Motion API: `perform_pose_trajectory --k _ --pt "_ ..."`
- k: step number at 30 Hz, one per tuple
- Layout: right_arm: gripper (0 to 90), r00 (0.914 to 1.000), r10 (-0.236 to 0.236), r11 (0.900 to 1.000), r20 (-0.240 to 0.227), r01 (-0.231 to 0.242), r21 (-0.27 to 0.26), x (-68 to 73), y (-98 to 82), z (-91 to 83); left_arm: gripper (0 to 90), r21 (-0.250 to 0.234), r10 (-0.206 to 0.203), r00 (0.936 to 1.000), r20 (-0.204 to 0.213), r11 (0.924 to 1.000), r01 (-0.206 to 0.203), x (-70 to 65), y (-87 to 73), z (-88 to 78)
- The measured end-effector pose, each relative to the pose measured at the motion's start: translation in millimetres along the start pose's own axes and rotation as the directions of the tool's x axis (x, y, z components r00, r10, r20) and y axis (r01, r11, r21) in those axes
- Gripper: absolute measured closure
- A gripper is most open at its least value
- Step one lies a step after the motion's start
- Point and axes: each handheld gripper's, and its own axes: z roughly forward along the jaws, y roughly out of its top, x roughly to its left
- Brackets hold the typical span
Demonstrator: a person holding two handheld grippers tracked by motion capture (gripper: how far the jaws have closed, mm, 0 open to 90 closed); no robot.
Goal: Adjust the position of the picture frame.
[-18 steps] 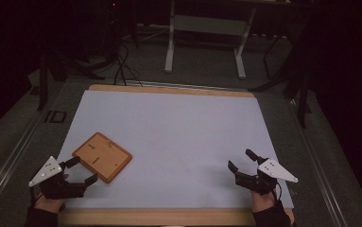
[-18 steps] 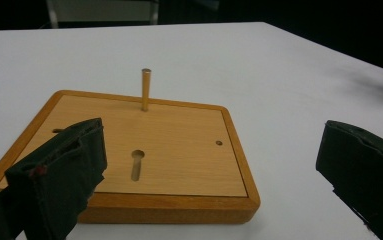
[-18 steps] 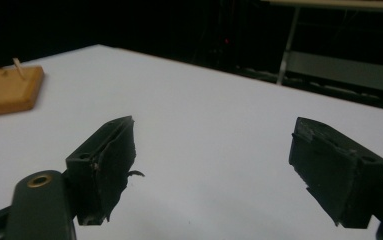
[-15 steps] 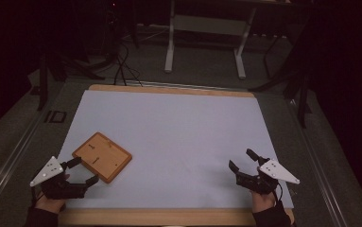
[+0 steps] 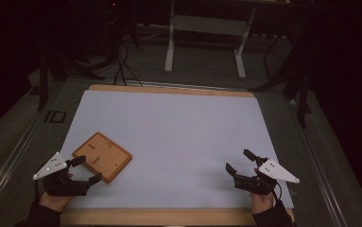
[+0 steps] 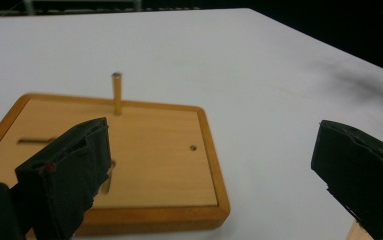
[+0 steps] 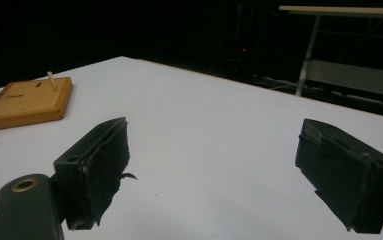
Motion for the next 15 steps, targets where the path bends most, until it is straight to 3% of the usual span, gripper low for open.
perform_pose_trajectory --k 5,11,15 --pt "12.2 0.9998 -0.018 1.0 -0.004 0.018 0.011 3.9 -0.2 3.3 5.4 0.028 0.048 0.9985 -0.024 0.9985 -0.047 5.3 12.7 6.4" --pt "10.9 0.9997 -0.012 1.0 0.021 0.012 0.003 5.9 0.3 4.2 10.8 0.048 0.058 0.9981 -0.02 0.9972 -0.057 18.1 24.8 20.7" --pt "10.8 0.9995 0.021 1.0 0.025 -0.021 -0.009 5.7 1.4 3.9 14.7 0.07 0.063 0.9975 -0.031 0.9957 -0.061 24.2 29.4 33.0"
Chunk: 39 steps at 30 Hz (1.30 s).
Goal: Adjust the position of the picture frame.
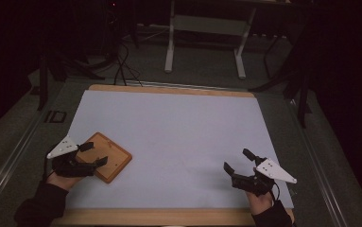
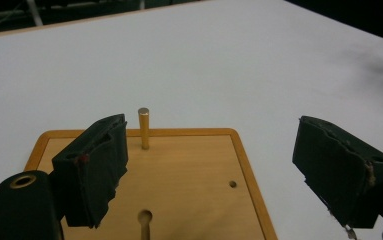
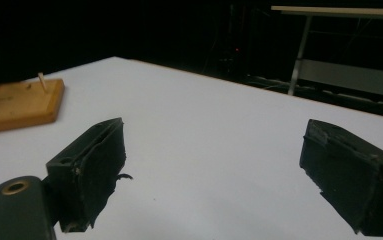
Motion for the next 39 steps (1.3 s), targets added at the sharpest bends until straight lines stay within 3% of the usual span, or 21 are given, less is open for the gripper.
perform_pose_trajectory --k 3,7,14,15,21,27,32,39 --pt "10.9 0.9996 0.006 1.0 -0.027 -0.006 -0.019 -0.2 -0.1 -0.9 16.7 0.024 0.0 0.9999 -0.017 0.9997 0.0 3.4 1.8 10.0" --pt "10.9 0.999 -0.006 1.0 -0.045 0.005 -0.023 1.4 0.4 -1.8 26.7 0.048 -0.003 0.9992 -0.041 0.9988 0.005 8.8 2.1 23.0" --pt "10.9 0.9986 -0.029 0.999 -0.045 0.029 0.017 3.1 -1.0 0.8 43.8 0.111 -0.009 0.9966 -0.081 0.9936 0.018 17.9 -0.9 46.0" --pt "10.9 0.9986 -0.03 0.999 -0.044 0.031 0.024 3.0 -1.5 1.7 44.1 0.122 -0.009 0.9947 -0.102 0.9923 0.021 19.2 -1.4 49.1" --pt "11.0 0.9976 -0.032 0.999 -0.061 0.034 0.039 3.6 -2.8 2.8 59.3 0.155 -0.013 0.9931 -0.117 0.9874 0.031 25.5 -0.3 60.4" --pt "11.1 0.9968 -0.034 0.998 -0.072 0.038 0.046 4.2 -3.3 3.6 71.3 0.16 -0.002 0.9905 -0.138 0.9868 0.024 28.7 -1.4 66.6" --pt "11.2 0.9967 -0.025 0.998 -0.077 0.029 0.047 4.1 -3.7 3.6 81.1 0.169 0.024 0.9915 -0.128 0.9857 -0.002 26.3 -3.5 69.9" --pt "11.4 0.9962 -0.02 0.999 -0.084 0.024 0.047 3.5 -3.6 3.8 85.2 0.152 0.041 0.9905 -0.132 0.9881 -0.021 24.8 -5.7 70.2"
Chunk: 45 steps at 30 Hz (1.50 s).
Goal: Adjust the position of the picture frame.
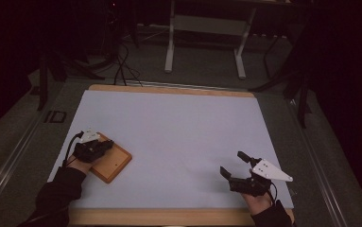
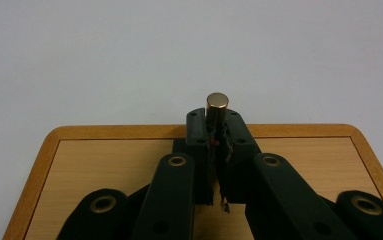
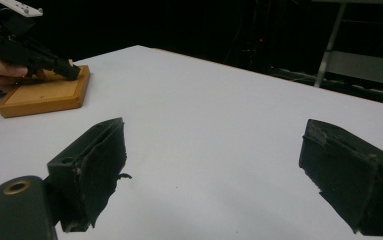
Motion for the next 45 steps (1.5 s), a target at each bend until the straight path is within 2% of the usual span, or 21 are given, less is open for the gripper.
perform_pose_trajectory --k 7,12,14,18,24,30,36,45 --pt "12.7 1.0 0.004 1.0 -0.003 -0.004 -0.009 -0.6 0.4 -0.9 85.4 -0.014 0.003 0.9999 -0.017 0.9999 -0.003 -2.8 0.0 -3.1" --pt "11.1 0.9999 0.005 1.0 -0.015 -0.005 -0.015 -0.7 0.3 -1.4 85.5 -0.035 0.004 1.0 -0.002 0.9994 -0.004 -2.1 4.1 -12.4" --pt "11.1 0.9997 0.019 1.0 -0.018 -0.019 -0.019 -1.3 0.4 -1.6 85.5 -0.043 0.003 1.0 0.001 0.9991 -0.003 -1.8 4.7 -15.9" --pt "11.1 0.9996 0.012 1.0 -0.025 -0.013 -0.019 -0.9 0.4 -1.8 85.5 -0.051 0.002 0.9999 0.014 0.9987 -0.001 -1.3 5.5 -22.2" --pt "11.2 0.9996 0.02 1.0 -0.022 -0.02 -0.017 -1.4 0.2 -1.2 85.6 -0.071 -0.003 0.9996 0.03 0.9975 0.005 -0.3 6.0 -32.1" --pt "11.2 0.9995 0.023 1.0 -0.021 -0.023 -0.02 -1.5 0.1 -1.0 85.6 -0.119 -0.021 0.9995 0.024 0.9927 0.023 3.6 10.4 -47.7" --pt "11.1 0.9995 0.025 1.0 -0.02 -0.025 -0.018 -2.0 -0.3 -0.6 85.6 -0.169 -0.042 0.998 0.048 0.9843 0.049 5.3 17.1 -59.5" --pt "11.2 0.9992 0.028 0.999 -0.027 -0.029 -0.019 -2.0 -0.7 0.5 85.6 -0.201 0.016 0.9973 0.072 0.9796 -0.001 -10.3 37.9 -65.9"
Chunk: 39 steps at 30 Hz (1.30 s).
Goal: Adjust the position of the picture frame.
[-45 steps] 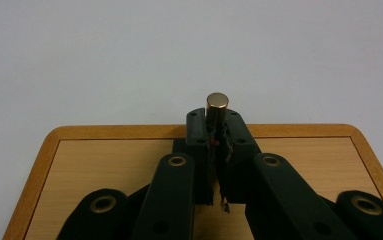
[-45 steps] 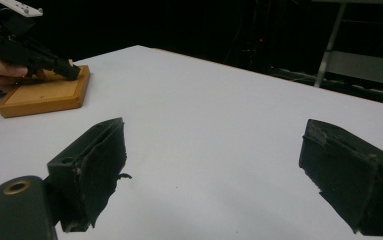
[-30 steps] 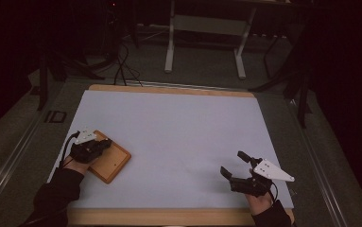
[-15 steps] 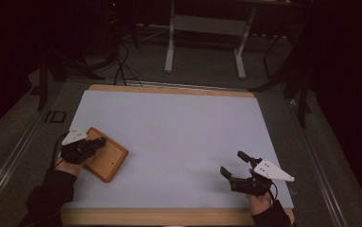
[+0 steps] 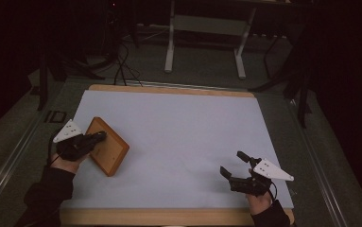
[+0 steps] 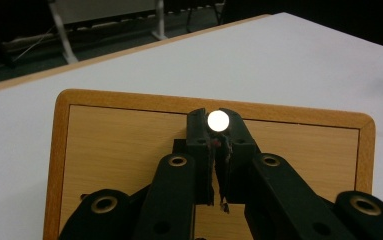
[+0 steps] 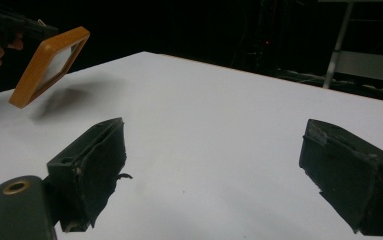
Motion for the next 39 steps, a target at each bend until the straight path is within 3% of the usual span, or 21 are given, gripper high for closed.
perform_pose_trajectory --k 7,17,28,39 --pt "11.2 1.0 -0.005 1.0 0.002 0.005 0.002 -0.6 0.5 -0.4 85.6 0.011 0.047 0.9974 0.055 0.9988 -0.047 -21.1 18.6 13.8" --pt "11.3 0.9998 -0.003 0.999 0.02 0.003 -0.034 -3.8 1.2 -5.2 85.6 0.037 0.095 0.9867 0.132 0.9942 -0.101 -49.1 37.7 45.3" --pt "11.4 0.9998 0.001 0.998 0.02 0.0 -0.06 -5.9 3.2 -10.8 85.5 0.08 0.12 0.966 0.229 0.9867 -0.142 -81.1 46.2 94.2" --pt "11.4 0.9996 0.008 0.997 0.025 -0.006 -0.078 -8.6 4.1 -14.3 85.5 0.135 0.148 0.9413 0.304 0.9713 -0.196 -112.1 50.9 141.0"
